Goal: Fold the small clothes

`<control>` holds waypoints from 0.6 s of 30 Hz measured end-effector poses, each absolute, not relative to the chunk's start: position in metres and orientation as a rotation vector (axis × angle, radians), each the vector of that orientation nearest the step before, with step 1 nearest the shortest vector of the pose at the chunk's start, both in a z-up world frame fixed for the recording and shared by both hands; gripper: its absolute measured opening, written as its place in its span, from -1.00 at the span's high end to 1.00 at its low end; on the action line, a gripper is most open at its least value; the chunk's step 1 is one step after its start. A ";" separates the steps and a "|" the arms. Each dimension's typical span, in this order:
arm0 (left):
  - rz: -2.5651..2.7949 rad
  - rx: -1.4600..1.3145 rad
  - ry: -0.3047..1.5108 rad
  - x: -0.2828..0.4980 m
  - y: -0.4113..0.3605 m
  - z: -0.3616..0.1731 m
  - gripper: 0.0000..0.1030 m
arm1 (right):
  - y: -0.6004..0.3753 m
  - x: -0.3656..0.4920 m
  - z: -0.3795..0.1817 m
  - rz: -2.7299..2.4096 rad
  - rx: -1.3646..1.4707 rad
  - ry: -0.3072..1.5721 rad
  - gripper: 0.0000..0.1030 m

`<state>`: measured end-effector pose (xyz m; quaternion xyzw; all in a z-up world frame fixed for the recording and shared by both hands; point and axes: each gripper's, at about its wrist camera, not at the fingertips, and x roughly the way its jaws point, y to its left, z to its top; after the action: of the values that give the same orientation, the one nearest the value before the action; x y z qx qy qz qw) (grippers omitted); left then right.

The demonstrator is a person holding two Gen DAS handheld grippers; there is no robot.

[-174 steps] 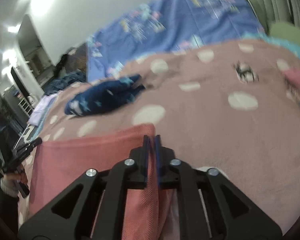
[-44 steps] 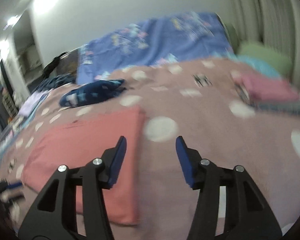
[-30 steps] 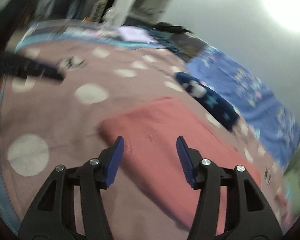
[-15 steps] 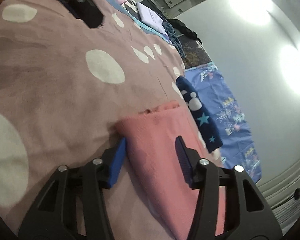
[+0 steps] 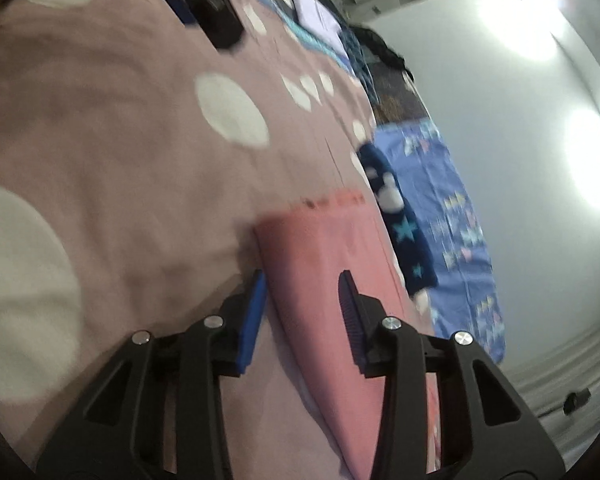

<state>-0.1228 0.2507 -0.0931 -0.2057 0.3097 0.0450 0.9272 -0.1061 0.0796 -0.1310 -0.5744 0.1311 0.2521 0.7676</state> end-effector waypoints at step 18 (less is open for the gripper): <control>0.098 -0.436 0.644 -0.112 0.258 -0.096 0.00 | 0.068 -0.102 -0.139 0.466 -1.295 0.245 0.48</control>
<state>-0.1120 0.2576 -0.0957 -0.2127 0.3136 0.0479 0.9242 -0.1021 0.0682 -0.1393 -0.5959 0.1127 0.2146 0.7656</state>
